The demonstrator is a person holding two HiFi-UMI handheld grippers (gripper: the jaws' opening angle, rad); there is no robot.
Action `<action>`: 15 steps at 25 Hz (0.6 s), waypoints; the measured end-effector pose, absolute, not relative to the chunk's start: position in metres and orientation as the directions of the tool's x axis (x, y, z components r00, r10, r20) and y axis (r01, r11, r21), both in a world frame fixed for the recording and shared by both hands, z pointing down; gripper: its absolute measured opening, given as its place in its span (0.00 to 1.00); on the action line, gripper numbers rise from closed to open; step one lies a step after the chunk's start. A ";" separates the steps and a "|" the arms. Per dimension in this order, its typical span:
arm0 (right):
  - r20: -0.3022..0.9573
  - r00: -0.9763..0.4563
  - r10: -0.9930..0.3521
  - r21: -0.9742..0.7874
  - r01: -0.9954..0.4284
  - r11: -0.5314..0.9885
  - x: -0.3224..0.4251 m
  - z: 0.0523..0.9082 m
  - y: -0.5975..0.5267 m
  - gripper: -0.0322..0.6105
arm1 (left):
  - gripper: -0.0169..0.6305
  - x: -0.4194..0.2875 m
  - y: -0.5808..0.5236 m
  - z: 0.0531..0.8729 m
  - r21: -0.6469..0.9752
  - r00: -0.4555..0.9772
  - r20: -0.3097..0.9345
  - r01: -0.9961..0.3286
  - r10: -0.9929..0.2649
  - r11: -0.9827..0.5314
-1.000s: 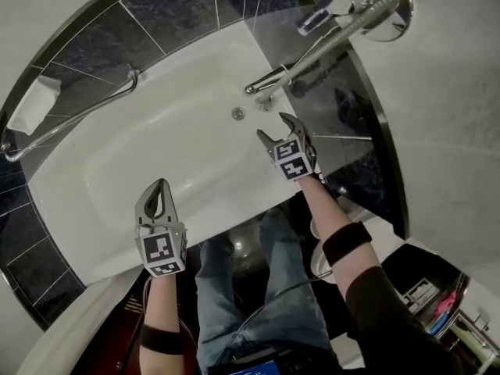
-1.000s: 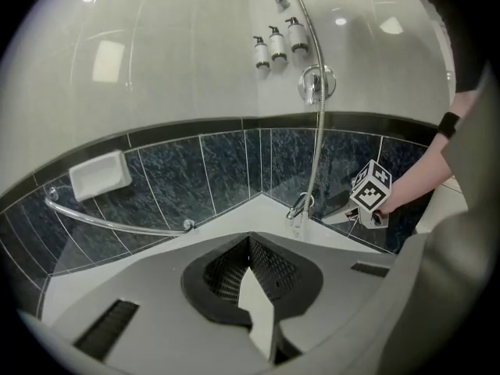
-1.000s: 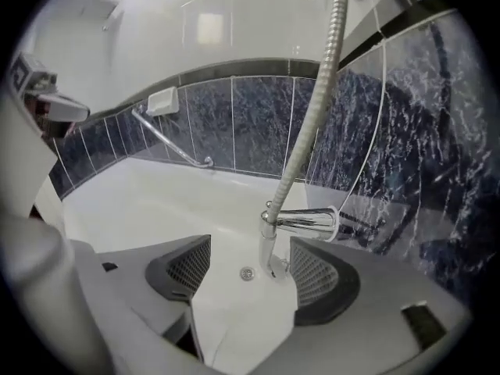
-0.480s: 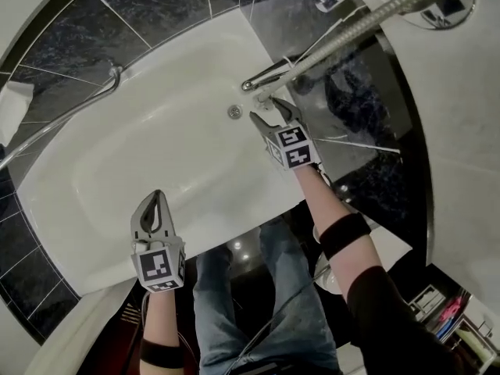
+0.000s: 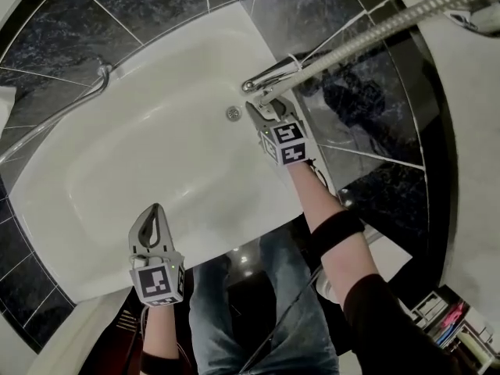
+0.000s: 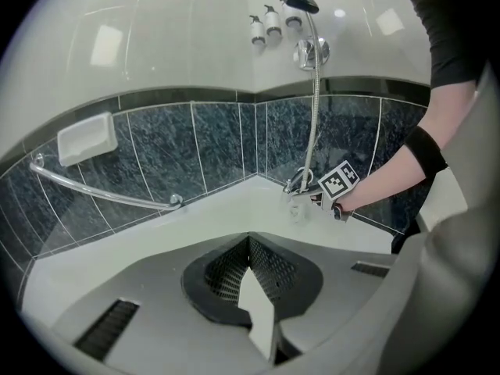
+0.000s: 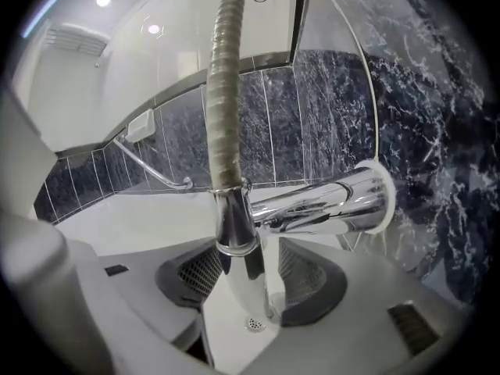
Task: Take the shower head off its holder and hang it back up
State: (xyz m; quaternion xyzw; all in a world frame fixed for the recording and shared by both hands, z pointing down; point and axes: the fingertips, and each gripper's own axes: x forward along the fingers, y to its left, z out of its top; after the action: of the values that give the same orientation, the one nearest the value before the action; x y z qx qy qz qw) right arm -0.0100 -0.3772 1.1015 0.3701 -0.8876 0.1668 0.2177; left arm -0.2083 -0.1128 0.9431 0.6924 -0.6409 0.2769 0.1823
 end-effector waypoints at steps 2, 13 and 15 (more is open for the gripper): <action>0.493 -0.625 -0.605 -0.126 -0.740 0.661 -0.010 1.101 -0.380 0.28 | 0.03 -0.210 -0.109 0.950 -0.097 0.020 0.630 -0.990 -0.776 -0.104; 0.448 -0.682 -0.579 -0.343 -0.728 0.593 -0.029 1.090 -0.352 0.26 | 0.03 -0.220 -0.100 0.957 -0.110 -0.009 0.647 -0.991 -0.762 -0.082; 0.438 -0.691 -0.576 -0.393 -0.723 0.568 -0.038 1.085 -0.345 0.26 | 0.03 -0.225 -0.100 0.953 -0.120 -0.023 0.639 -0.990 -0.768 -0.070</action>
State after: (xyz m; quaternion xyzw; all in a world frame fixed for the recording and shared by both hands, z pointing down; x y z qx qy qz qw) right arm -0.0379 -0.3446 1.0849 0.3707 -0.8757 0.2800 0.1313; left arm -0.2251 -0.0997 0.9534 0.6720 -0.6543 0.2888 0.1921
